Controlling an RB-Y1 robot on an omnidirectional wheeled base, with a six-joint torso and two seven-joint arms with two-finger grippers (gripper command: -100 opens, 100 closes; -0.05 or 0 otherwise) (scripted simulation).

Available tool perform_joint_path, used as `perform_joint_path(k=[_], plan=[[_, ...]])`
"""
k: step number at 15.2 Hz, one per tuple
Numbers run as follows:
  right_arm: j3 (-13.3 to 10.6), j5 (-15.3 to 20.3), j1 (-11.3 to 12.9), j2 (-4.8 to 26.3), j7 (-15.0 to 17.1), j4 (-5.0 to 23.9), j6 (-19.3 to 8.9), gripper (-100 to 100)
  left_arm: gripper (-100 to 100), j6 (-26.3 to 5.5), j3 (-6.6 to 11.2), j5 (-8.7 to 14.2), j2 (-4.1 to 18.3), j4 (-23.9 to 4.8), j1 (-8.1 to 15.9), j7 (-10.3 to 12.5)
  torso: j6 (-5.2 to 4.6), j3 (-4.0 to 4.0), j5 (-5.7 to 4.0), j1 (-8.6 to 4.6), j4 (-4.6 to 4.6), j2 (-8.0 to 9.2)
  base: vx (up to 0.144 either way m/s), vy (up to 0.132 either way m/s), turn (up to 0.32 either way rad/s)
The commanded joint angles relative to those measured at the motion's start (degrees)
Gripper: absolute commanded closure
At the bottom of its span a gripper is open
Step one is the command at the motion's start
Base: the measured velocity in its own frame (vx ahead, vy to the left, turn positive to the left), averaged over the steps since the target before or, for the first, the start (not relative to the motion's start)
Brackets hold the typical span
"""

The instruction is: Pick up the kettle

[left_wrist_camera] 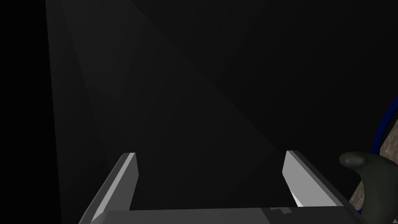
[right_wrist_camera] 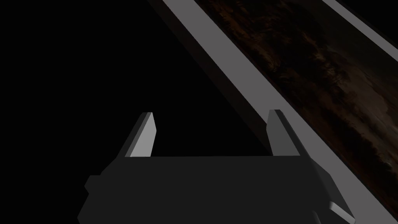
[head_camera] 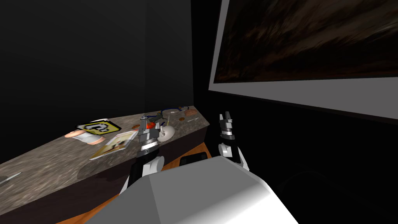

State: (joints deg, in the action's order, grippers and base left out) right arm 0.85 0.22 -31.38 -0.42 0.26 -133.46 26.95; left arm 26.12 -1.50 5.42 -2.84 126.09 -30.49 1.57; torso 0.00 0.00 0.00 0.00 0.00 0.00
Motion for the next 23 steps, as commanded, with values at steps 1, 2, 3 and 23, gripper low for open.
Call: perform_joint_path(k=[1,2,3,23], plan=[[0.0,0.0,0.0,0.0,0.0,0.0,0.0,0,-100,-0.5,0.07,0.1,2.5,0.1,-0.1,0.0,0.0,0.0,0.0,0.0,0.0,0.0,0.0,0.0,0.0],[0.0,0.0,0.0,0.0,0.0,0.0,0.0,0,-100,-0.5,0.07,0.1,2.5,0.1,-0.1,0.0,0.0,0.0,0.0,0.01,0.0,0.0,0.0,0.0,0.0],[0.0,0.0,0.0,0.0,0.0,0.0,0.0,0,-100,-1.0,0.14,0.1,4.3,0.2,-0.2,0.1,0.0,0.0,0.0,0.01,0.0,0.0,0.0,0.0,0.0],[0.0,0.0,0.0,0.0,0.0,0.0,0.0,0,-100,-17.3,2.44,2.5,17.0,4.0,-3.4,1.7,0.0,0.0,-0.01,-0.06,0.0,-0.01,0.001,-0.014,0.01]])
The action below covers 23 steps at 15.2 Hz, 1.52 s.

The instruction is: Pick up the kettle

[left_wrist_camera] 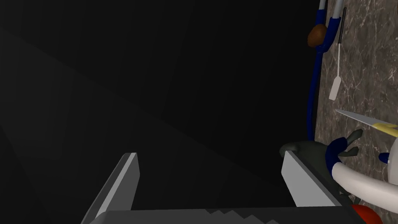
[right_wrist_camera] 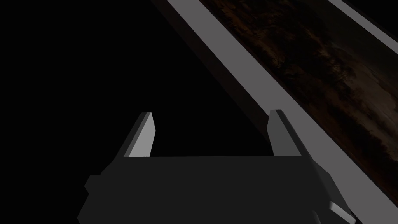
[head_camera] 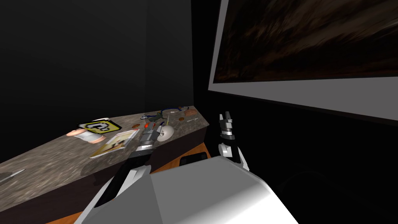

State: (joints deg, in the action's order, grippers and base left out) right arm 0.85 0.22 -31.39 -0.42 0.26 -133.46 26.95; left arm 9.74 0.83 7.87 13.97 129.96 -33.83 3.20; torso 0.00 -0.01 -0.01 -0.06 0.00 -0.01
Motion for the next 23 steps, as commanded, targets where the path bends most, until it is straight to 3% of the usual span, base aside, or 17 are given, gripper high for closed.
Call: perform_joint_path(k=[1,12,23], plan=[[0.0,0.0,0.0,0.0,0.0,0.0,0.0,0,-100,-2.8,0.38,0.4,0.4,0.6,-0.5,0.3,0.0,0.0,0.0,0.0,0.0,0.0,0.003,-0.016,0.013],[0.0,0.0,0.0,0.0,0.0,0.0,0.0,0,-100,-13.1,1.86,1.9,0.6,2.9,-2.4,1.3,0.0,-0.01,0.0,0.0,0.0,-0.02,0.006,-0.013,0.011],[0.0,0.0,0.0,0.0,0.0,0.0,0.0,0,-100,-25.4,3.69,3.7,-1.3,5.7,-4.8,2.5,0.0,-0.03,0.0,0.01,0.01,-0.05,0.013,-0.012,0.011]])
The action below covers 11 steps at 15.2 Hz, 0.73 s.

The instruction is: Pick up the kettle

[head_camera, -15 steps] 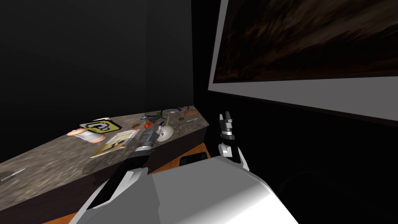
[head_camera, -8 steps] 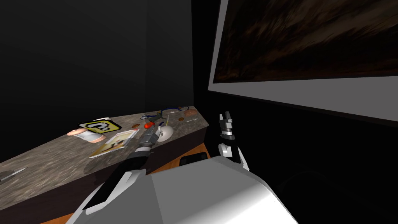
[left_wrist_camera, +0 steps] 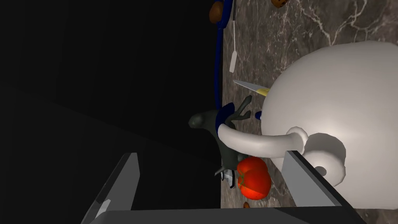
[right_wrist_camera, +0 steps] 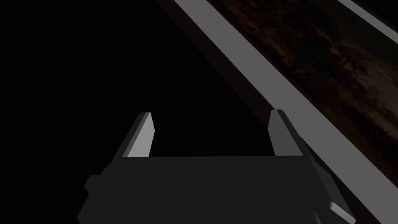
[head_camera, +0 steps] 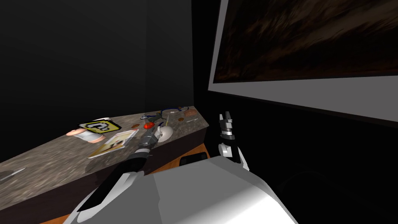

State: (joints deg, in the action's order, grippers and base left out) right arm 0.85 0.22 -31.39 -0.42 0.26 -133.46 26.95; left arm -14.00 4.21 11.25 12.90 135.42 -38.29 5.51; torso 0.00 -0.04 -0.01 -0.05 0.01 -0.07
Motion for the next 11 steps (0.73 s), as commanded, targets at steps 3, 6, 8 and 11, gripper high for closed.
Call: perform_joint_path(k=[3,6,8,11], plan=[[0.0,0.0,0.0,0.0,0.0,0.0,0.0,0,-100,-3.9,0.61,0.6,-0.7,0.7,-0.7,0.4,0.0,0.0,0.0,0.01,0.0,0.0,0.017,-0.008,0.01],[0.0,0.0,0.0,0.0,0.0,0.0,0.0,0,-100,-7.7,1.18,1.2,-1.7,1.6,-1.4,0.8,0.0,-0.01,0.0,0.02,0.0,-0.02,0.02,-0.007,0.008],[0.0,0.0,0.0,0.0,0.0,0.0,0.0,0,-100,-9.5,1.46,1.4,-2.2,1.9,-1.7,1.0,0.0,-0.01,0.0,0.01,0.0,-0.02,0.02,-0.008,0.008],[0.0,0.0,0.0,0.0,0.0,0.0,0.0,0,-100,-11.3,1.72,1.7,-2.7,2.3,-2.1,1.2,0.0,-0.02,0.0,0.01,0.01,-0.03,0.023,-0.006,0.006]])
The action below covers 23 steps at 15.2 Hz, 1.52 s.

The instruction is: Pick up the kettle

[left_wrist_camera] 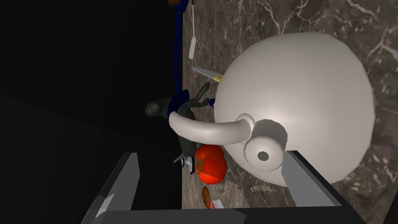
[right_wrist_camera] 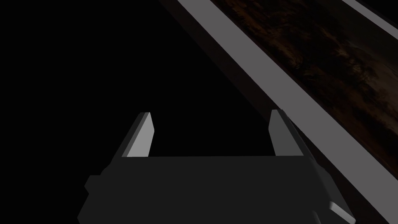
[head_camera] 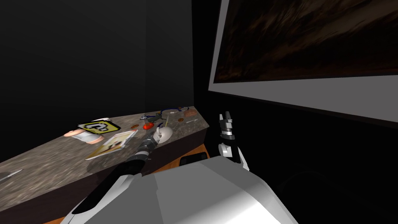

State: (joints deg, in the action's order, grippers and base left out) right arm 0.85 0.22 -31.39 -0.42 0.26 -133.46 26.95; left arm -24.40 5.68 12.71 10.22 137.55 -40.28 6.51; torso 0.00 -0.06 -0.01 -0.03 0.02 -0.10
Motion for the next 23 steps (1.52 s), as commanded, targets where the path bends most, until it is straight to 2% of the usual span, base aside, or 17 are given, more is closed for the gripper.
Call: perform_joint_path(k=[1,2,4,5,7,8,13,14,15,16,17,22,23], plan=[[0.0,0.0,0.0,0.0,0.0,0.0,0.0,0,-100,-2.5,0.51,0.5,-0.6,0.5,-0.4,0.3,0.0,0.0,0.0,0.0,0.0,0.0,0.026,-0.005,0.005],[0.0,0.0,0.0,0.0,0.0,0.0,0.0,0,-100,-2.5,0.51,0.5,-0.6,0.5,-0.4,0.3,0.0,0.0,0.0,0.0,0.0,-0.01,0.025,-0.006,0.005],[0.0,0.0,0.0,0.0,0.0,0.0,0.0,0,-100,-5.5,0.97,0.9,-1.7,1.2,-0.9,0.6,0.0,-0.01,0.0,0.0,0.0,-0.02,0.031,-0.002,0.007],[0.0,0.0,0.0,0.0,0.0,0.0,0.0,0,-100,-5.5,0.97,0.9,-1.7,1.2,-0.9,0.6,0.0,-0.02,0.0,0.01,0.01,-0.03,0.034,0.001,0.004],[0.0,0.0,0.0,0.0,0.0,0.0,0.0,0,-100,-8.1,1.38,1.2,-2.7,1.7,-1.3,0.9,0.0,-0.03,0.0,0.02,0.01,-0.05,0.037,0.001,0.004],[0.0,0.0,0.0,0.0,0.0,0.0,0.0,0,-100,-8.1,1.38,1.2,-2.7,1.7,-1.3,0.9,0.0,-0.03,0.01,0.03,0.01,-0.06,0.036,0.002,0.004],[0.0,0.0,0.0,0.0,0.0,0.0,0.0,0,-100,-12.5,2.08,1.9,-5.0,2.7,-2.1,1.3,0.0,-0.03,0.01,0.02,0.01,-0.06,0.035,0.001,0.003],[0.0,0.0,0.0,0.0,0.0,0.0,0.0,0,-100,-11.5,1.98,1.8,-4.4,2.5,-1.8,1.2,0.0,-0.04,0.01,0.03,0.01,-0.07,0.024,0.003,0.001],[0.0,0.0,0.0,0.0,0.0,0.0,0.0,0,-100,-10.9,2.0,1.5,-4.6,0.9,-0.9,1.1,0.0,-0.02,0.01,0.03,0.01,-0.04,0.047,0.005,-0.014],[0.0,0.0,0.0,0.0,0.0,0.0,0.0,0,-100,-11.6,2.06,1.8,-4.5,2.0,-1.5,1.2,-0.01,-0.04,0.01,0.05,0.01,-0.08,0.041,0.005,-0.01],[0.0,0.0,0.0,0.0,0.0,0.0,0.0,0,100,-11.5,2.09,1.8,-4.4,1.8,-1.4,1.2,-0.01,-0.05,0.01,0.05,0.02,-0.08,0.013,0.002,0.0],[0.0,0.0,0.0,0.0,0.0,0.0,0.0,0,100,-11.7,1.98,1.8,-4.5,1.6,-1.7,1.3,-0.06,0.05,-0.13,0.04,-0.14,-0.02,-0.002,-0.001,0.002],[0.0,0.0,0.0,0.0,0.0,0.0,0.0,0,-100,-13.6,2.99,2.9,-3.5,1.4,-0.6,2.5,-0.06,0.05,-0.13,0.04,-0.14,-0.03,-0.047,-0.004,-0.002]])
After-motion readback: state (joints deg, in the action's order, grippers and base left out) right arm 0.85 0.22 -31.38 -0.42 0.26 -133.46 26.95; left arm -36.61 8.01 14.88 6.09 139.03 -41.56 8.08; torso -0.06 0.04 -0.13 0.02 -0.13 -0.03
